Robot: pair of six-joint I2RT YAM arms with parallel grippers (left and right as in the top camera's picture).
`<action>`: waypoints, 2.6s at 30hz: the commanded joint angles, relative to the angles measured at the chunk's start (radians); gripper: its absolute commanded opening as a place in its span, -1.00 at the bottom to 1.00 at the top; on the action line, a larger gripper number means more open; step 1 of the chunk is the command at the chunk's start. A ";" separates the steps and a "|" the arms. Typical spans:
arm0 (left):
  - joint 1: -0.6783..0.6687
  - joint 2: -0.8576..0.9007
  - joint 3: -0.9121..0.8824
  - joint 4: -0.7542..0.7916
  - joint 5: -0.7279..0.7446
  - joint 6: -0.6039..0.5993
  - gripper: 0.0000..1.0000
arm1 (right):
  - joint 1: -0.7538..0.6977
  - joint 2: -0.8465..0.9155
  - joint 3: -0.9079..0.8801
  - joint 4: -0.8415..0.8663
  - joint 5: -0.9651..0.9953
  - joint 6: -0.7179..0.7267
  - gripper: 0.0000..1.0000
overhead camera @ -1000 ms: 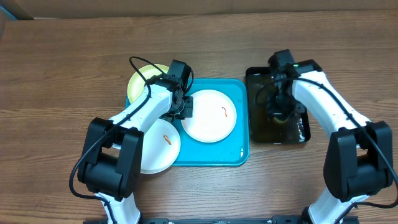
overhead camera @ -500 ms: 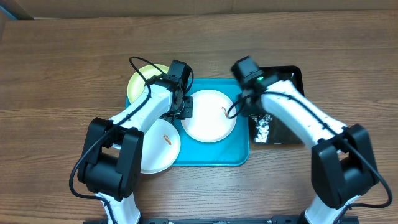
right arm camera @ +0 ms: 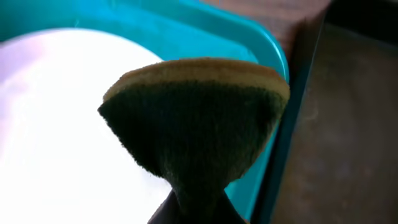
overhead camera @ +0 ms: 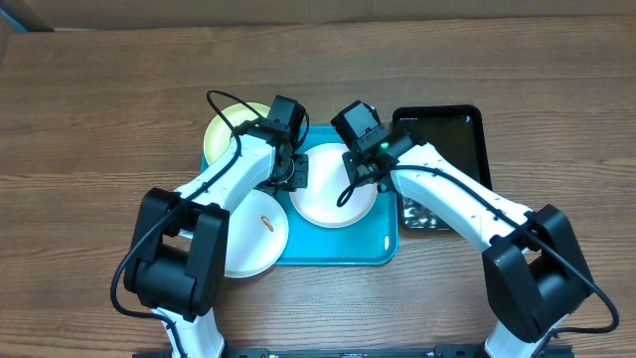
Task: Clean dirty plates on tray and stack at the side
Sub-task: 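Scrub the right white plate's surface with the held sponge, then drop the sponge into the black tray and raise the right arm away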
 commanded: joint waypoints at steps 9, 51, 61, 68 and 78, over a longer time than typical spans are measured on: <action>-0.002 0.010 -0.004 -0.003 -0.006 0.006 -0.78 | 0.021 0.000 -0.021 0.017 0.021 -0.014 -0.93; -0.002 0.010 -0.004 -0.004 -0.006 0.006 -0.74 | 0.024 0.177 -0.023 0.073 -0.124 0.034 -0.93; -0.002 0.010 -0.004 -0.004 -0.006 0.006 -0.74 | 0.003 0.178 -0.001 0.082 -0.469 -0.012 -0.93; -0.002 0.010 -0.004 -0.004 -0.006 0.006 -0.71 | -0.154 0.034 0.130 0.006 -0.938 -0.124 -0.93; -0.002 0.010 -0.004 -0.004 -0.006 0.006 -0.67 | -0.270 -0.103 0.138 -0.220 -0.728 -0.192 -0.92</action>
